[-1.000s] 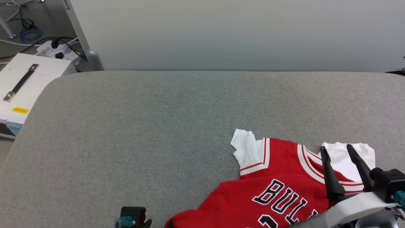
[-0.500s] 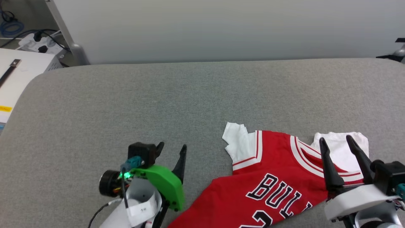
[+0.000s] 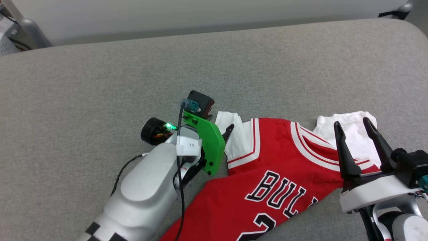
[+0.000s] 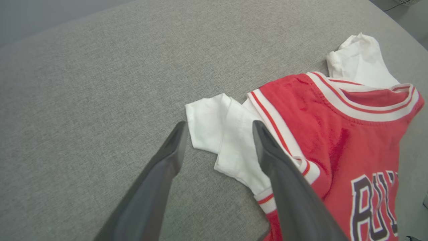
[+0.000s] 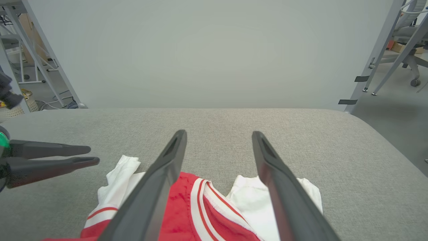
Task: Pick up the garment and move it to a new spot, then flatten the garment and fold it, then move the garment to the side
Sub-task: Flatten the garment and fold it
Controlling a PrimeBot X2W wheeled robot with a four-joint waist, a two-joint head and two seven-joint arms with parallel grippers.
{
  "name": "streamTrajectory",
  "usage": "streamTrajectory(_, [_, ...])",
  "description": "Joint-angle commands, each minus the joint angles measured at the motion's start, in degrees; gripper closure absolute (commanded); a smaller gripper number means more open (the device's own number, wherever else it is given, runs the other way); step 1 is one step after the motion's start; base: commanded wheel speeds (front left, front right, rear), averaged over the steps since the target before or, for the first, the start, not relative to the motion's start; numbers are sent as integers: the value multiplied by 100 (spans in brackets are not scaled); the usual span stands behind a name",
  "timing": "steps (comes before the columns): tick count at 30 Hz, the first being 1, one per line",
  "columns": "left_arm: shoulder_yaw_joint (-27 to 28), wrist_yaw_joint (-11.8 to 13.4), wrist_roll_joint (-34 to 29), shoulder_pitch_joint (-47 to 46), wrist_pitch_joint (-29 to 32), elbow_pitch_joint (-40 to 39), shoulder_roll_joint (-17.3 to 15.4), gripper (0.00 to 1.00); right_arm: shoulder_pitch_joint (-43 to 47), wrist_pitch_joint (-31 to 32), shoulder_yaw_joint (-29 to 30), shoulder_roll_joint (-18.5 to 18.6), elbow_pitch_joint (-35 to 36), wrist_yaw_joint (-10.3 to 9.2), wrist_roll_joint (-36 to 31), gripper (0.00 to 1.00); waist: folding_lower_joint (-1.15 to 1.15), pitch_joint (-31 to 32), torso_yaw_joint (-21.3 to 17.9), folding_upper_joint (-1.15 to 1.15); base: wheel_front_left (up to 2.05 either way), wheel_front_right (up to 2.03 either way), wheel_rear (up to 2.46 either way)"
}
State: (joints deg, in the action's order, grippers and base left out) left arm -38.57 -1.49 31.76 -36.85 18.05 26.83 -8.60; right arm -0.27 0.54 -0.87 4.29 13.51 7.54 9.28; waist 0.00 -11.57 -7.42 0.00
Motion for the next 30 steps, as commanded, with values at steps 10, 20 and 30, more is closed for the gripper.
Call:
streamTrajectory(10, [-309,-462,101,-1290,954,1493,69,0,-369,-316,-95,19,-323,-5,236,0,0,-860,-509,0,0,0,0])
streamTrajectory(20, [-1929,-597,199,-1387,1930,1764,-9,100,-453,-463,-114,-57,-651,-5,419,0,0,-928,-586,0,0,0,0])
streamTrajectory(30, [-1735,-468,313,-1356,435,1521,-600,100,-322,-397,138,-80,-802,-5,402,0,0,-485,-414,0,0,0,0])
